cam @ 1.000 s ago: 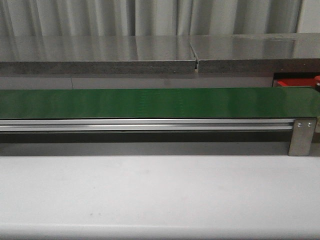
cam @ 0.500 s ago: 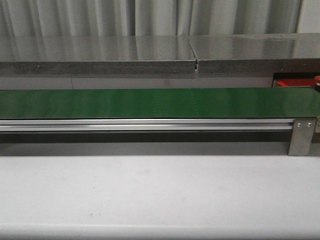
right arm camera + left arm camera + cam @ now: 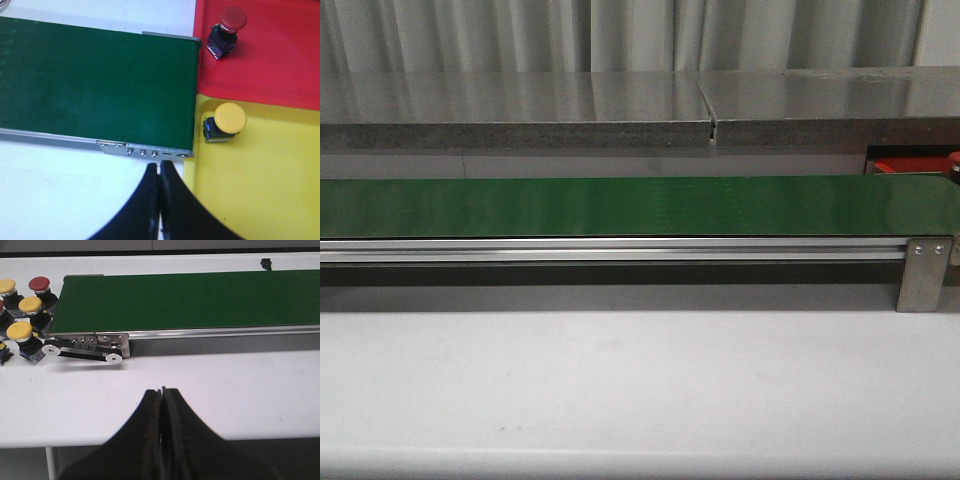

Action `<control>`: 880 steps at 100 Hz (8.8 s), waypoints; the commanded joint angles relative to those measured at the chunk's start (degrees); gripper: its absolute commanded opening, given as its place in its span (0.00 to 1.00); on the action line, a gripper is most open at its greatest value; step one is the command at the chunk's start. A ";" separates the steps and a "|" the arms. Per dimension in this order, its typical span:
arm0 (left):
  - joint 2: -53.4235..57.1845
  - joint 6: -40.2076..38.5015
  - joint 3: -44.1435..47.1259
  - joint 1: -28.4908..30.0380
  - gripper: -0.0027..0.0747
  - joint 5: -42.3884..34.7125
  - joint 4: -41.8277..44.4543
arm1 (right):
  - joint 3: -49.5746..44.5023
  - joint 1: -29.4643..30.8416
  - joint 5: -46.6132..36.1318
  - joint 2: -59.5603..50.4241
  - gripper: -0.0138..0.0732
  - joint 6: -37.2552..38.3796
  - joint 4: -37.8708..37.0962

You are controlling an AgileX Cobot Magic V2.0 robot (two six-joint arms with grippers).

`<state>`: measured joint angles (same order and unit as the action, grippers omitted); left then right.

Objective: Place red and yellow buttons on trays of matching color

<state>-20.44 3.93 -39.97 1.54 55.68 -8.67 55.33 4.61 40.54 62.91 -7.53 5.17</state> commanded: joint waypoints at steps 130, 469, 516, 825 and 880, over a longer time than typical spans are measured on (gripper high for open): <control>-0.60 -0.16 -1.46 -0.36 0.01 -3.91 -0.58 | -20.58 -0.08 -3.73 -32.89 0.07 -0.63 0.57; -90.99 -6.60 -45.25 27.03 0.67 -8.93 -5.31 | -20.58 -0.08 -3.73 -32.89 0.07 -0.63 0.57; -91.27 -6.60 -45.25 27.03 0.31 -11.17 -5.31 | -20.58 -0.08 -3.73 -32.89 0.07 -0.63 0.57; -83.10 -3.22 -48.39 33.47 0.77 0.60 -2.02 | -20.58 -0.08 -3.79 -32.90 0.07 -0.63 0.57; -90.51 -3.22 -48.39 33.47 0.77 -10.01 -2.26 | -20.58 -0.08 -3.79 -32.90 0.07 -0.63 0.57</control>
<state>-113.04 0.88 -86.98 34.84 49.06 -10.06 33.28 4.61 40.61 29.84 -7.53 5.52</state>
